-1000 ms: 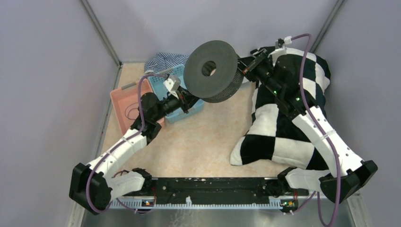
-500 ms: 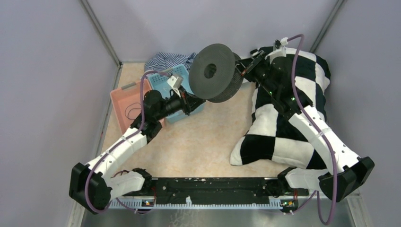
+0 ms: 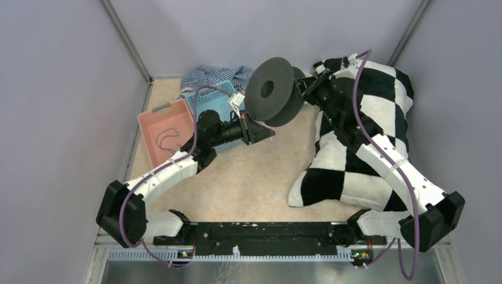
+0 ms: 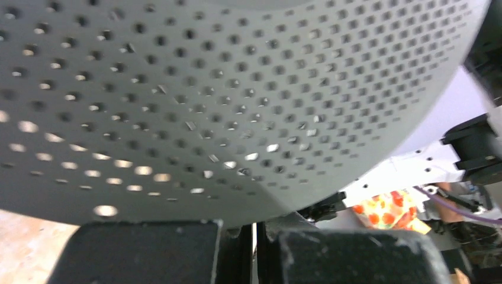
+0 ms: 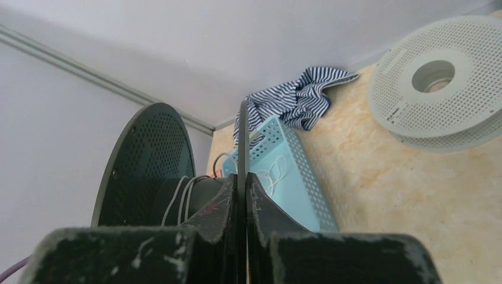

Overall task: Wrap the cables
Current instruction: Place the cable reel at the center of the board.

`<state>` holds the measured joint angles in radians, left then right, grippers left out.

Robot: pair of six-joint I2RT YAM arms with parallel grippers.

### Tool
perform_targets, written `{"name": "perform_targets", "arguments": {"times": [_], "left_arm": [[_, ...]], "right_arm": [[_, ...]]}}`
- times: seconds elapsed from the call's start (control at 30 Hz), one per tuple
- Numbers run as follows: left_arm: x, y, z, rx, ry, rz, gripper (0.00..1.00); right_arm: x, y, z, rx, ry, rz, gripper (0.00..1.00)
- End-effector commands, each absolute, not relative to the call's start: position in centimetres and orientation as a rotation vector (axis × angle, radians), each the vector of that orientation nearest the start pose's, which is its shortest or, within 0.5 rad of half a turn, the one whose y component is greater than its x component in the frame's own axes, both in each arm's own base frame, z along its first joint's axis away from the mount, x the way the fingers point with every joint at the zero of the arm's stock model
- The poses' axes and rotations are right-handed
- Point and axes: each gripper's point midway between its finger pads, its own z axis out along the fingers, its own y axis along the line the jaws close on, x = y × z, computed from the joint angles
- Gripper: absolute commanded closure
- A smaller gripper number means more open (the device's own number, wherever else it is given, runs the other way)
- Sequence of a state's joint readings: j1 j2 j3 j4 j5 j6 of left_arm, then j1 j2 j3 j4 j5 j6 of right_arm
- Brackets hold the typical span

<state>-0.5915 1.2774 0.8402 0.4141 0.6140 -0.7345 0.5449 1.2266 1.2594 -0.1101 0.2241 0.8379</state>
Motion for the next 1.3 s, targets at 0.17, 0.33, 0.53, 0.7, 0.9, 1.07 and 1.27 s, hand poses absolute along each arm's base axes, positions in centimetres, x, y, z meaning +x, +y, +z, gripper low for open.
{"name": "perform_targets", "arguments": {"times": [0.17, 0.33, 0.53, 0.7, 0.9, 1.07, 1.27], "left_arm": [[25.8, -32.0, 33.6, 0.209, 1.582, -1.646, 1.0], [26.6, -32.2, 32.1, 0.113, 1.646, -1.672, 1.0], [27.1, -33.5, 29.4, 0.032, 1.731, -1.782, 1.0], [27.8, -34.2, 27.9, -0.031, 1.74, -1.841, 1.0], [28.9, -34.2, 26.1, -0.177, 1.724, -1.89, 1.0], [29.5, -34.8, 23.9, -0.238, 1.784, -1.918, 1.0], [29.1, -36.0, 22.9, -0.239, 1.811, -2.038, 1.0]], "right_arm": [[36.4, 22.3, 37.7, 0.356, 1.465, 0.853, 1.0], [35.4, 22.6, 36.0, 0.282, 1.395, 0.814, 1.0], [35.0, 23.3, 33.4, 0.222, 1.459, 0.653, 1.0], [34.2, 24.1, 31.7, 0.192, 1.504, 0.575, 1.0], [33.4, 24.2, 28.8, 0.224, 1.524, 0.574, 1.0], [32.1, 23.1, 26.3, 0.218, 1.442, 0.531, 1.0], [31.9, 23.3, 24.4, 0.162, 1.478, 0.437, 1.0]]}}
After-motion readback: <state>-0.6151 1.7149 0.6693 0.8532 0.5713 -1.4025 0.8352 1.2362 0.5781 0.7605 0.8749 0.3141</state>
